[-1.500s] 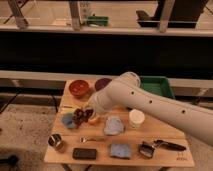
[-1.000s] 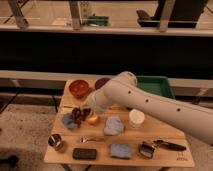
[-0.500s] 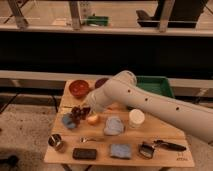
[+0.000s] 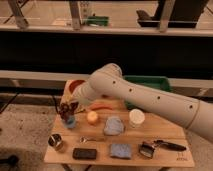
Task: Place grapes in plastic cup
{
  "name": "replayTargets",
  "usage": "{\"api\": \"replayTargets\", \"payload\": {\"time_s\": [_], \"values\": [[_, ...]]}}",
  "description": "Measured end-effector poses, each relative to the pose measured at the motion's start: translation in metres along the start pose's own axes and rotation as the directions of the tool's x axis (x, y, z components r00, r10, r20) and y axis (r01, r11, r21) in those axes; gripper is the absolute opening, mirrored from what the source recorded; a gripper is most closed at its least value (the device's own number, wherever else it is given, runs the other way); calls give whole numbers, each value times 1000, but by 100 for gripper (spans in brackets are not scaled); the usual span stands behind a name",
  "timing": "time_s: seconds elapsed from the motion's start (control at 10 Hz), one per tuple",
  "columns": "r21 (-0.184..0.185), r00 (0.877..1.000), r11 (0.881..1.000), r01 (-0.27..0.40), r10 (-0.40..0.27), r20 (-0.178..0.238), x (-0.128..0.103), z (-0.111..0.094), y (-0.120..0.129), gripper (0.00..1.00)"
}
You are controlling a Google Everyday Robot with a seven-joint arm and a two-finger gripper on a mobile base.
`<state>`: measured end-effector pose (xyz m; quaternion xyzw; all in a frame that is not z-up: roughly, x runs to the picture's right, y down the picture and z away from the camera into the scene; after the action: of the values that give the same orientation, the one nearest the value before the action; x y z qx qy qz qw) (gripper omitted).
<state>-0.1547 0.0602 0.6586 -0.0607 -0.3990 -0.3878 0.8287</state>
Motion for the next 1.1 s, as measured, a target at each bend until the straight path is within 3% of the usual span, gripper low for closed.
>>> {"api": "replayTargets", "payload": {"time_s": [0.4, 1.1], "values": [[6, 997, 997, 74, -74, 31, -5, 14, -21, 0], [7, 994, 996, 94, -95, 63, -4, 23, -11, 0]]}}
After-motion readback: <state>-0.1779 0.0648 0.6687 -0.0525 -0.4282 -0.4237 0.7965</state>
